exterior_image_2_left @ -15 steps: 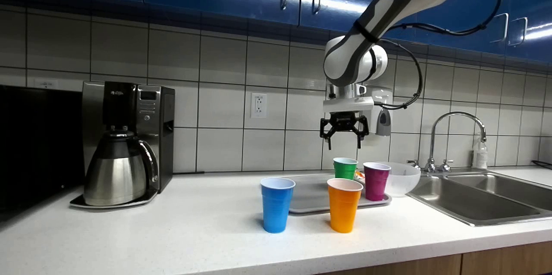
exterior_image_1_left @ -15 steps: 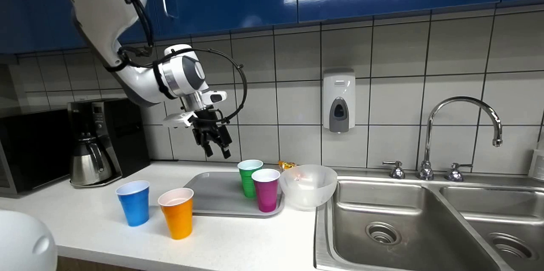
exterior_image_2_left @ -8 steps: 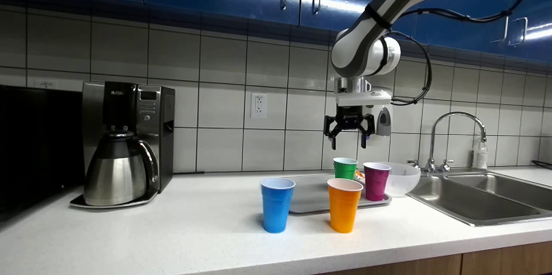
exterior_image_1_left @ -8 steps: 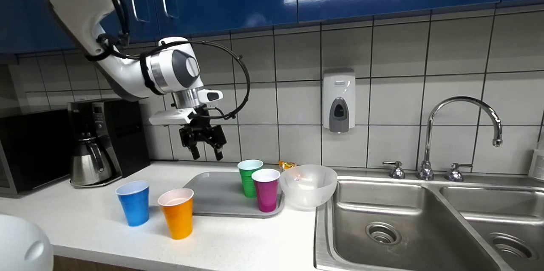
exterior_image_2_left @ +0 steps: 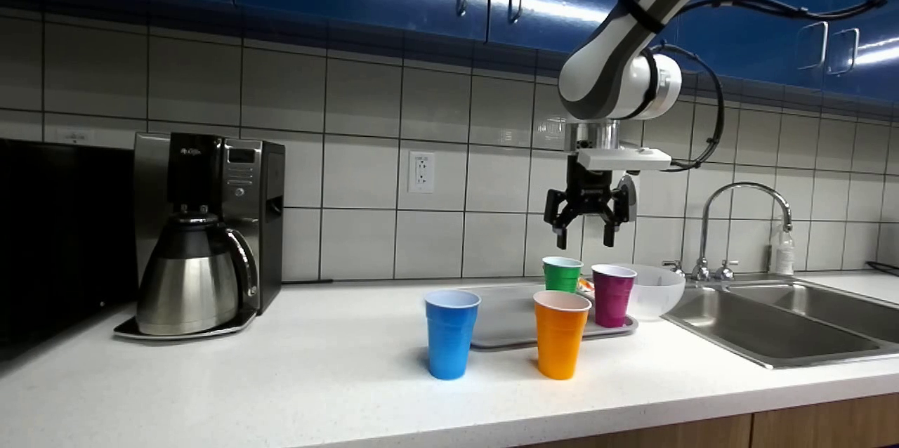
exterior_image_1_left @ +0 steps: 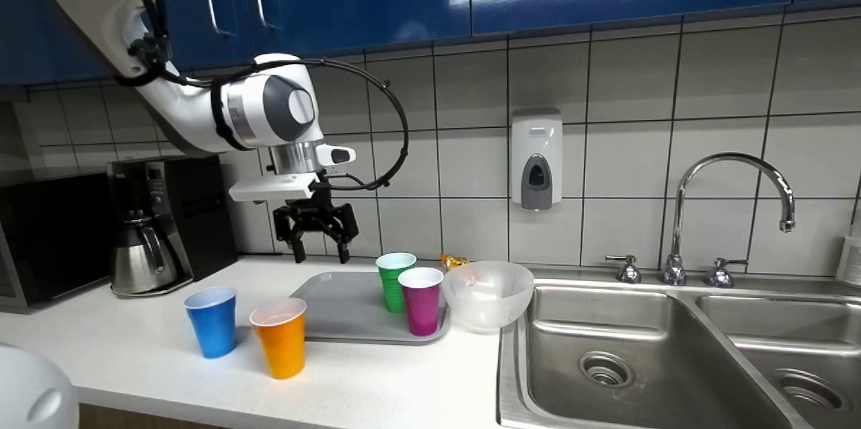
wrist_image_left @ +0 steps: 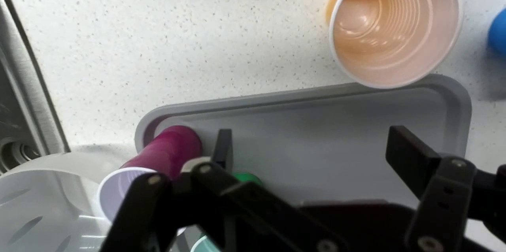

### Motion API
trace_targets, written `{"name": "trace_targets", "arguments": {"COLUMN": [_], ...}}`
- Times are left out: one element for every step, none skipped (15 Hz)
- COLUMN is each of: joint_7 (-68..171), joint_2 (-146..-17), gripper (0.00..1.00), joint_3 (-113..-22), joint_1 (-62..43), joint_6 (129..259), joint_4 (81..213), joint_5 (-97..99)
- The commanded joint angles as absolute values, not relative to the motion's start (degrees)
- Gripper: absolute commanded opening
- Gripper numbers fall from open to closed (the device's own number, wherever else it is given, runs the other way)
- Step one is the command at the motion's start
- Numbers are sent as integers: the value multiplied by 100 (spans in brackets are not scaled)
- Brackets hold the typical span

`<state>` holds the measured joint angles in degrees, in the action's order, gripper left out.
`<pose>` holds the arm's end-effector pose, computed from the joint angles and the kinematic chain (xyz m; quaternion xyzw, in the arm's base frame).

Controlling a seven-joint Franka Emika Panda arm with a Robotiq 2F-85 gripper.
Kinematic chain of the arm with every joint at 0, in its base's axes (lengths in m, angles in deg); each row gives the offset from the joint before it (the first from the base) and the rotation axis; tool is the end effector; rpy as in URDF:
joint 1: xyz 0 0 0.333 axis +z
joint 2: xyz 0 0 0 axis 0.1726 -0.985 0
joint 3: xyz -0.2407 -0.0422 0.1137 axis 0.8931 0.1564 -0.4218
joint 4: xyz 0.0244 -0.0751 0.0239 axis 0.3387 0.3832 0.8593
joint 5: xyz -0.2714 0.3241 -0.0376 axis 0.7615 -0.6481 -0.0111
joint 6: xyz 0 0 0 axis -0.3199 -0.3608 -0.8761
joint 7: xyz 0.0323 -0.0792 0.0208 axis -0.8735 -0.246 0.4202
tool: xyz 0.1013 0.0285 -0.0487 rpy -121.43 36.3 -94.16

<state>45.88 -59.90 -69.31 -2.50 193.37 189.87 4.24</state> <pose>0.5217 0.0467 0.2918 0.9988 -0.0038 0.0367 0.0337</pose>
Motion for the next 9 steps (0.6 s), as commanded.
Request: {"name": "trace_targets", "arguments": {"joint_7": [5260, 5402, 5522, 5617, 5695, 5751, 5810, 5835, 5841], "joint_2": [-5595, -5549, -5522, -5506, -5510, -5515, -5534, -5552, -5583], "gripper": [100, 100, 100, 100, 100, 100, 100, 100, 100], "joint_3": [-7061, -7053, -7049, -7046, -7046, -7047, -7050, -7058, -7070], "joint_1": [-462, -469, -477, -482, -485, -485, -477, -469, -460], "joint_6": [19370, 19361, 19373, 19358, 19383, 19393, 19411, 19424, 19456], "joint_4": [19380, 19441, 19503, 19546, 19590, 19622, 19647, 19669, 19694], "joint_5": [247, 226, 223, 209, 209, 202, 174, 154, 139]}}
